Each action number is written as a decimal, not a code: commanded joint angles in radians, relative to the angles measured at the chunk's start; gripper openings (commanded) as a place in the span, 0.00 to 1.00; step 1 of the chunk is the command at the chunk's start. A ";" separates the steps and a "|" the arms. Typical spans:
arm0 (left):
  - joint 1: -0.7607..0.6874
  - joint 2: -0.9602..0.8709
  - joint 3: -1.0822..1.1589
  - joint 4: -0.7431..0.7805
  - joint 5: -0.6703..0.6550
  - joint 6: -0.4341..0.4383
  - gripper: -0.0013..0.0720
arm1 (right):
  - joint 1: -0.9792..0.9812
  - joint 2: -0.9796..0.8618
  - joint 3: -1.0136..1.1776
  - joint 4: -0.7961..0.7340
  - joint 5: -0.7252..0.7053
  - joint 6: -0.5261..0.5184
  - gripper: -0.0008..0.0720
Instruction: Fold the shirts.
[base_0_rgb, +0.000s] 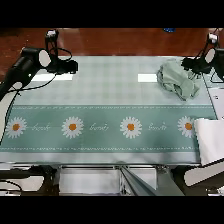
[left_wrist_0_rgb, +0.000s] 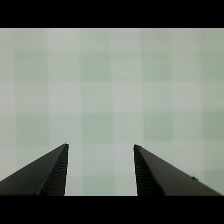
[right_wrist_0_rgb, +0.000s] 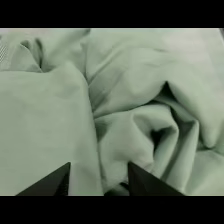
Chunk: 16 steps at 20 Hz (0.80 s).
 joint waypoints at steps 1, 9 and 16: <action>0.008 -0.009 0.002 -0.033 -0.063 0.016 0.71 | -0.042 -0.090 0.001 0.140 0.025 -0.059 0.57; 0.013 0.119 -0.072 -0.106 -0.351 0.134 0.71 | -0.031 -0.054 0.002 0.384 0.210 -0.315 0.05; 0.013 0.627 -0.586 -0.170 -0.179 0.082 0.71 | -0.031 0.345 0.091 0.593 0.206 -0.450 0.05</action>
